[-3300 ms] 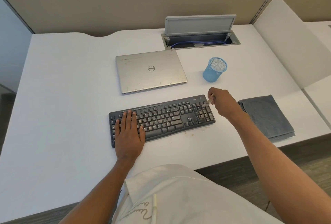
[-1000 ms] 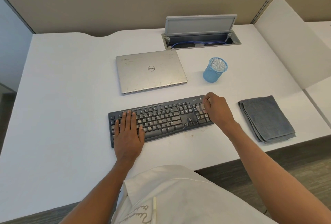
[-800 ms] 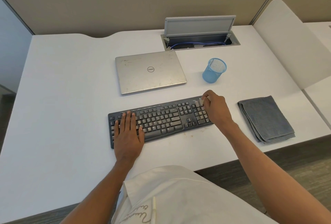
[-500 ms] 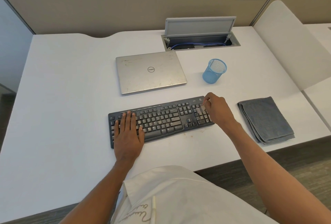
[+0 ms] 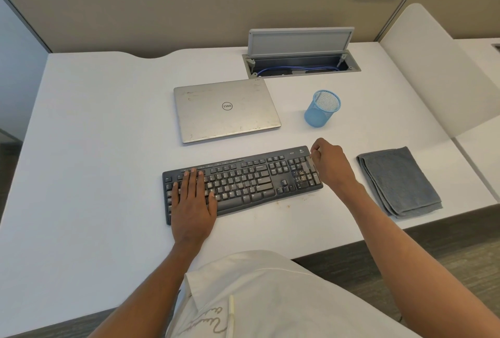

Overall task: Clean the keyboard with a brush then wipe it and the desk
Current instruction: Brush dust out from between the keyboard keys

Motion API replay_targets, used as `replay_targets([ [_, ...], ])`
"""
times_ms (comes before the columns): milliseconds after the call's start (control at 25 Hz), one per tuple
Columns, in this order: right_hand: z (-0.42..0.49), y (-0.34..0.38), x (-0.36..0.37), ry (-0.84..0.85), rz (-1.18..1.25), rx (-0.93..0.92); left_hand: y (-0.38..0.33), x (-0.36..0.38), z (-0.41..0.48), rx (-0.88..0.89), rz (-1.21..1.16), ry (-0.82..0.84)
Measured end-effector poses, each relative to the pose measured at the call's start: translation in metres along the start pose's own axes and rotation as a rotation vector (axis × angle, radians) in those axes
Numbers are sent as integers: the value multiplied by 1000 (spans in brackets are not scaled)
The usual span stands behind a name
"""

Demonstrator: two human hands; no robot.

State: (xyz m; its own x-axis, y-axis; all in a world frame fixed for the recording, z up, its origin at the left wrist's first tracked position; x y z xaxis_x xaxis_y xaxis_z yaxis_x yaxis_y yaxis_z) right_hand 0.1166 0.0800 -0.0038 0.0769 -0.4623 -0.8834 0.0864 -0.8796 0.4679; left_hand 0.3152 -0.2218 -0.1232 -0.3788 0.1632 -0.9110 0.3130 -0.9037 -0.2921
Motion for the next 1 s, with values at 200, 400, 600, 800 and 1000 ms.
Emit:
replay_targets([
  [200,-2,2,1,-31,66,-18,-1,-1,0,2,-8,-9],
  [400,-1,0,4,37,-75,-19,-1,0,0,4,-16,-17],
  [600,3,7,-2,-34,11,-26,0,0,0,5,-9,-14],
  [800,-1,0,8,28,-54,-24,1,2,0,3,2,-1],
  [1000,8,-3,-1,-42,-40,1,1,1,0,0,1,-4],
])
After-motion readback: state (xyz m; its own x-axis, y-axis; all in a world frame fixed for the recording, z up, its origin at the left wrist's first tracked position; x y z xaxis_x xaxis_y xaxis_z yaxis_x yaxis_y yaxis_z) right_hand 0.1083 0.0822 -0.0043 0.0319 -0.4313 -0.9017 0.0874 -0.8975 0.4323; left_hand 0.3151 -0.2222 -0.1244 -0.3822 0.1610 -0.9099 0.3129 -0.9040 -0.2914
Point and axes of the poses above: each hand's wrist, its own z-axis towards the middle knuckle, its own x-axis out of the palm, y = z × x, the point moved 4 cm from there along z, towards the middle knuckle, and after that the axes turned 7 degrees about -y, right-handed, at the moved point
